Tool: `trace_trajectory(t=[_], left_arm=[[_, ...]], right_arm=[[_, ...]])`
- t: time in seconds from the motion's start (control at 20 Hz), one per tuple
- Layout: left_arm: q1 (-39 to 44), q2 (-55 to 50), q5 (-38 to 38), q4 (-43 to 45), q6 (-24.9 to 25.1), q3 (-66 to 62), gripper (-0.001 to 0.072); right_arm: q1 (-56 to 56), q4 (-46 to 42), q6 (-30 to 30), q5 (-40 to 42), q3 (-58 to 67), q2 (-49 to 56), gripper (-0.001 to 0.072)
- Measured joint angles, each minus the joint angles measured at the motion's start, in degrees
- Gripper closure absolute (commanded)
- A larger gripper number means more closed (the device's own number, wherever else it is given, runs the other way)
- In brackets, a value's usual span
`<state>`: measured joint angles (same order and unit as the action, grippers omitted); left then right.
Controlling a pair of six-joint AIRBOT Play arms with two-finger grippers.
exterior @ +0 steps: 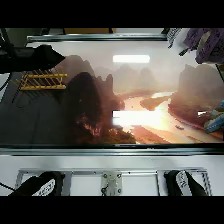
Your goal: Fold the clothes and pants, and hang the long-sleeved shirts on hangers.
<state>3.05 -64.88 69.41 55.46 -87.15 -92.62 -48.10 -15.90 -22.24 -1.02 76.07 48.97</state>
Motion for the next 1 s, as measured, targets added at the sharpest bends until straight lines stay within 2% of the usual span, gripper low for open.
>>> trace_trajectory(t=[0.55, 1.0], left_arm=[[0.74, 0.00, -0.02, 0.09, 0.42, 0.00, 0.0692], [0.74, 0.00, 0.02, 0.09, 0.42, 0.00, 0.0692]], right_arm=[[0.00, -0.63, -0.02, -1.77, 2.84, 2.89, 0.0697], [-1.95, -1.31, -0.02, 4.55, 4.35, 6.51, 0.0697]])
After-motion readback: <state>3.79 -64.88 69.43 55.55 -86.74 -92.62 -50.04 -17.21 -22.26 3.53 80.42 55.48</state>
